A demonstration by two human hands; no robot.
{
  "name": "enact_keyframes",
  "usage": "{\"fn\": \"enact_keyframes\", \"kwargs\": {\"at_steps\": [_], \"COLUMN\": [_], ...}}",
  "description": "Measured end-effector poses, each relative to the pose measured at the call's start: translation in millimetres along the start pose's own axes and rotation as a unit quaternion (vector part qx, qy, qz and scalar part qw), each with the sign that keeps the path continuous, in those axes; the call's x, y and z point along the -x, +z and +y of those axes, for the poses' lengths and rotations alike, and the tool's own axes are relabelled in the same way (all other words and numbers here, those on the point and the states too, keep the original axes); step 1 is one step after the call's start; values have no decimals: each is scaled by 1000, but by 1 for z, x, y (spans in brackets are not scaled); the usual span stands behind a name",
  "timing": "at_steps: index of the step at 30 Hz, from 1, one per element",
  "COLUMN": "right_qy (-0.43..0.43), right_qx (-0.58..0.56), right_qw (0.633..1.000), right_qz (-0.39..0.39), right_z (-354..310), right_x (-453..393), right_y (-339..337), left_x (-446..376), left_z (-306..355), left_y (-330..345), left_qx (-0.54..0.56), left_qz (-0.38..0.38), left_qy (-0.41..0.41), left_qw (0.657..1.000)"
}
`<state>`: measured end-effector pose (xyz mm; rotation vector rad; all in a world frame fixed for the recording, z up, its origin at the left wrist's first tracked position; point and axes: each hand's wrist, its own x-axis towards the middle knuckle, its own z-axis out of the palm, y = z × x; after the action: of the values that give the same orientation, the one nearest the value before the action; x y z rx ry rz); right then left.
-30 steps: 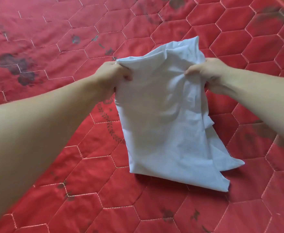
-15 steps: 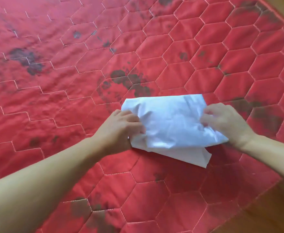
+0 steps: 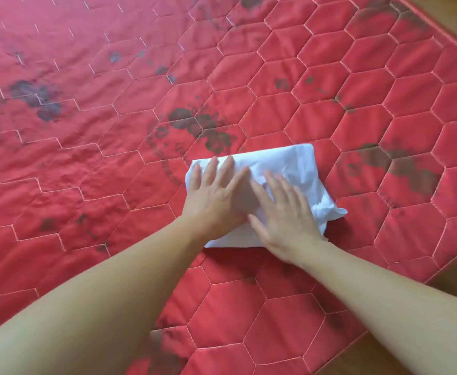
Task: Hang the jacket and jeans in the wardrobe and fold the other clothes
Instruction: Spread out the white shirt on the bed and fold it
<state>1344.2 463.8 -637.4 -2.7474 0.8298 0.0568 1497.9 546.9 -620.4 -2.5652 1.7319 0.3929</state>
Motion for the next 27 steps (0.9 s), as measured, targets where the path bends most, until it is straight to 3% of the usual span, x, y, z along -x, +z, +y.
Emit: {"fn": "enact_keyframes", "kwargs": {"at_steps": [2, 5, 7, 9, 11, 12, 15, 16, 17, 20, 22, 24, 26, 27], "right_qy": [50, 40, 22, 95, 251, 333, 496, 508, 506, 502, 499, 478, 427, 405], "right_qx": [44, 75, 26, -86, -219, -306, -586, -627, -645, -647, -647, -681, -746, -756], "right_qw": [996, 996, 999, 992, 940, 887, 640, 590, 573, 574, 576, 554, 507, 506], "right_qz": [-53, -5, 43, 17, -77, -91, -31, -10, 8, 30, 31, 6, -59, -94], "right_z": [12, 19, 14, 4, -5, -8, -18, -18, -15, -5, 2, 11, 22, 29], "right_x": [14, 42, 63, 82, 88, 87, 64, 54, 45, 22, 9, 0, -2, 0], "right_y": [18, 22, 16, 3, -3, -2, -4, -6, -6, -6, -8, -18, -35, -42], "left_x": [-6, -25, -41, -53, -56, -55, -46, -43, -39, -31, -24, -17, -6, 0], "left_z": [-7, -12, -14, -16, -18, -18, -17, -16, -15, -12, -6, -3, -3, -3], "left_y": [5, -9, -19, -26, -29, -29, -27, -26, -24, -20, -22, -25, -29, -29], "left_qx": [6, 36, 16, -35, 10, 64, 272, 328, 373, 484, 562, 629, 688, 712], "left_qz": [-64, -120, -119, -152, -212, -249, -337, -353, -359, -339, -323, -305, -298, -297], "left_qy": [-22, -70, -94, -97, -114, -124, -138, -135, -139, -219, -265, -286, -280, -276], "left_qw": [998, 990, 988, 983, 971, 959, 891, 866, 844, 777, 714, 656, 599, 573]}}
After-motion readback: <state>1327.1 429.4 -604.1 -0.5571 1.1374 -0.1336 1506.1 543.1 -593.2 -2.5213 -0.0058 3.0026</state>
